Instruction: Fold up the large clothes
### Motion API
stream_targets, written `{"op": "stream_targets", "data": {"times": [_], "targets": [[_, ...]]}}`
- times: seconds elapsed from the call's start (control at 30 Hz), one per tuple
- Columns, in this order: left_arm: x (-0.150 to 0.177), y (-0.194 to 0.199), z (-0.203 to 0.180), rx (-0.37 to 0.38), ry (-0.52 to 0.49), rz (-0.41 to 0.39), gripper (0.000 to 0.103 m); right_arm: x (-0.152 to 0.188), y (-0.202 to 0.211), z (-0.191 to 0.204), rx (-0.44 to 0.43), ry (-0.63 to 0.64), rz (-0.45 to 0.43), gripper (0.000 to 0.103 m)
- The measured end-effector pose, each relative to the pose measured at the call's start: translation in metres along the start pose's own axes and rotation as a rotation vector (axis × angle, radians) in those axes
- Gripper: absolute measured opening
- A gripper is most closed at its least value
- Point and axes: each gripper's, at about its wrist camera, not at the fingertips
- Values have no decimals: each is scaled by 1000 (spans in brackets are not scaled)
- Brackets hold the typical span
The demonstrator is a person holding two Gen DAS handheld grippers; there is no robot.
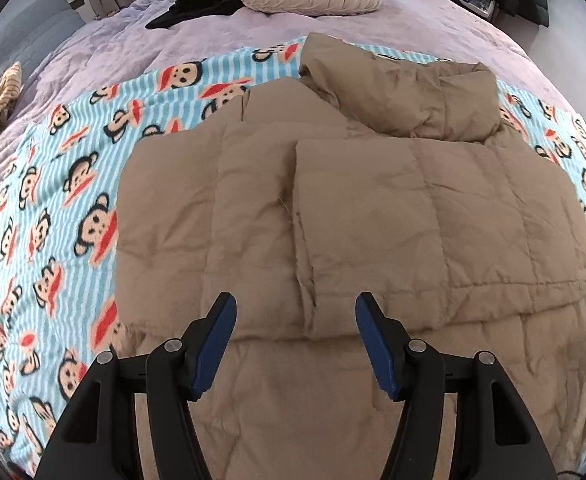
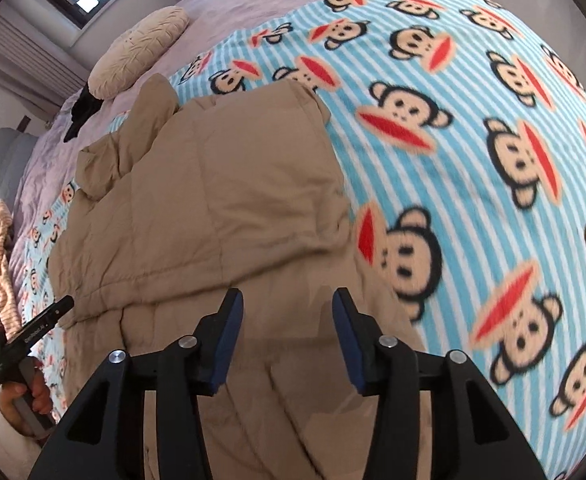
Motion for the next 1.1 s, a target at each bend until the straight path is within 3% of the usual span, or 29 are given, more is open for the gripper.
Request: {"op": "stream_targets", "data": {"times": [0.03,0.07,0.13,0.47,0.53,0.6,0.67,0.93,1.1], "targets": [[3,4,-1,14,5,-4,64,4,1,-1,-3,0,4,56],[6,6,-2,20,6,-9,71,8,2,-1,-7,0,8,57],[13,14,-6,14,1,-19,103,14,4,-2,-15,-1,14,57],[56,51,-31,-29,-24,12,103,30,20,-12,-60,-16,54,63],[69,61,-34,-47,-16,25,103,33,26,-12,-71,-6,64,74],[84,71,-38,-64,-15,40,103,36,33,-10,-86,3,72,76],[98,82,-41,-89,-22,49,103,39,39,-9,-99,10,89,85],[146,117,-43,-182,-89,79,103,66,58,3,-109,24,138,86],[165,125,-25,-133,-85,100,103,88,61,16,-94,19,152,86]]}}
Point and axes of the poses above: each gripper's, at about its wrist camera, not at the fingertips, and y roughly against the way its jaws point, z to its left, x to its underside, and after that the axes turned 5 degrees about -x, right-handed
